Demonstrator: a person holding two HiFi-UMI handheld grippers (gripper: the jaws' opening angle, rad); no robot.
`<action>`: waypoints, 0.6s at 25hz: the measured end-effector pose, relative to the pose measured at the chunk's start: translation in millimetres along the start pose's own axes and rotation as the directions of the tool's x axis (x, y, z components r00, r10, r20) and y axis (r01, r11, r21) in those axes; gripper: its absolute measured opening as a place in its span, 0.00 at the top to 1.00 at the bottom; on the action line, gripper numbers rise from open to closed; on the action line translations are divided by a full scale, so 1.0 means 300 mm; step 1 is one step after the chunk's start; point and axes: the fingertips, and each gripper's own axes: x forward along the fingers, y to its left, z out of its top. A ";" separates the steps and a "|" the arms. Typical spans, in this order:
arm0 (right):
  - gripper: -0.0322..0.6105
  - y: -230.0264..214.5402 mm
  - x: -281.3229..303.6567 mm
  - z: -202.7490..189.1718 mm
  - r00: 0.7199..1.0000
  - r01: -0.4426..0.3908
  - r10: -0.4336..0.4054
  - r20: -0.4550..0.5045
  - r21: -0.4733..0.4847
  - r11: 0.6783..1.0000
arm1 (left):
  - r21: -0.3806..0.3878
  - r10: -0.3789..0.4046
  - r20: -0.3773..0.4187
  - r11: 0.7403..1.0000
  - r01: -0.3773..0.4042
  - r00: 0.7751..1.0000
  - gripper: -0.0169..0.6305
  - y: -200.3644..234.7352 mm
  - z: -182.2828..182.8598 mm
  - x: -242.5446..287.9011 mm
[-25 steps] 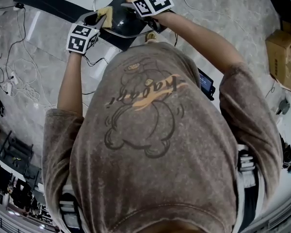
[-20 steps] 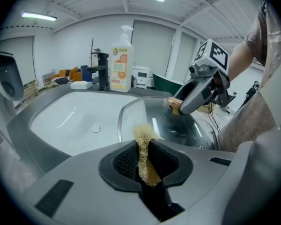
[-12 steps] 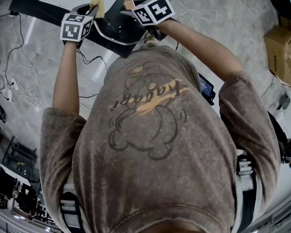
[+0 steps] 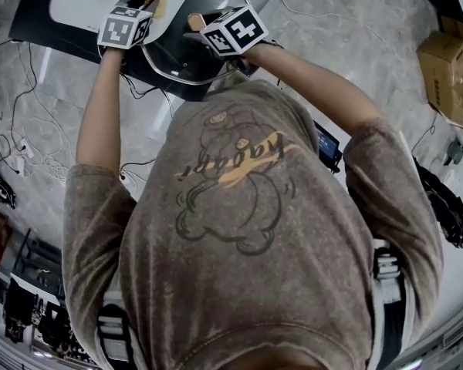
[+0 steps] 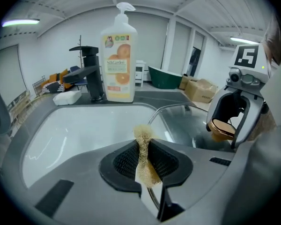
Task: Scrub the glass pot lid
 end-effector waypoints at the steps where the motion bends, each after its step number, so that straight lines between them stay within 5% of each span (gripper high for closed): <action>1: 0.58 -0.001 0.001 0.000 1.000 -0.001 0.001 0.002 0.000 1.000 | 0.023 -0.005 -0.006 1.000 0.005 1.000 0.87 0.002 0.017 0.016; 7: 0.58 0.029 0.004 0.024 1.000 -0.008 0.008 0.016 -0.010 1.000 | 0.193 -0.055 -0.053 0.979 0.064 0.997 0.87 -0.019 0.118 0.100; 15: 0.58 -0.036 0.024 0.042 1.000 -0.022 0.022 -0.001 0.000 1.000 | 0.371 -0.157 -0.071 0.912 0.173 0.985 0.87 -0.088 0.270 0.256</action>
